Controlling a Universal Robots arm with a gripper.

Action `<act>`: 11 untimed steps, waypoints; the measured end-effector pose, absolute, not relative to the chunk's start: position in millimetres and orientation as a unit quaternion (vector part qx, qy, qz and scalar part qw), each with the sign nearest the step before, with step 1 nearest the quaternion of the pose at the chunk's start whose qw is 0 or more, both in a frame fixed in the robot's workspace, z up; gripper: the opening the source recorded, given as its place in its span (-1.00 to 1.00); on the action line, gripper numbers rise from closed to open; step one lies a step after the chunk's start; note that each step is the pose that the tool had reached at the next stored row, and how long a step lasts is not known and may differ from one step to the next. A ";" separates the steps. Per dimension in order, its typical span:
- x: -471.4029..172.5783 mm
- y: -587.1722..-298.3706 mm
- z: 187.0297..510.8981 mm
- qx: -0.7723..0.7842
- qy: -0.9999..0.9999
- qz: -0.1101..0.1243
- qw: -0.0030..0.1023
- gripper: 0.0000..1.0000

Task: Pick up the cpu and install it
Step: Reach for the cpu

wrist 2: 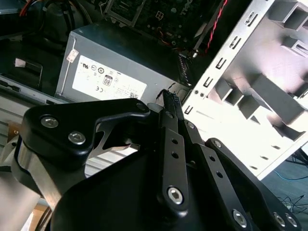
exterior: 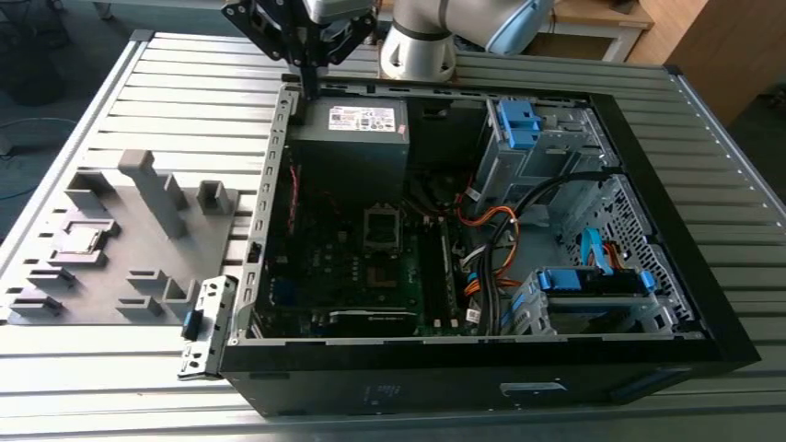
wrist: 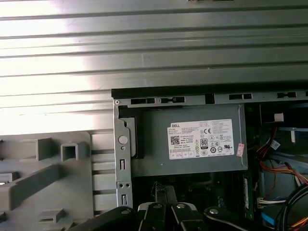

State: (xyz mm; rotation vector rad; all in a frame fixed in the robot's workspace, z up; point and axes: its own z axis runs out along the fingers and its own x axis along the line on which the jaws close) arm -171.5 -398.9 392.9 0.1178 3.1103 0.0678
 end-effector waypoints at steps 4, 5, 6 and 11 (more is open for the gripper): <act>-175.8 -398.9 392.8 0.038 0.999 0.022 0.014 -0.79; -177.0 -398.9 392.8 0.038 0.999 0.022 0.014 -0.79; -178.2 -398.9 392.8 0.038 0.999 0.022 0.014 -0.79; -184.1 -398.8 392.7 0.038 0.999 0.022 0.014 -0.79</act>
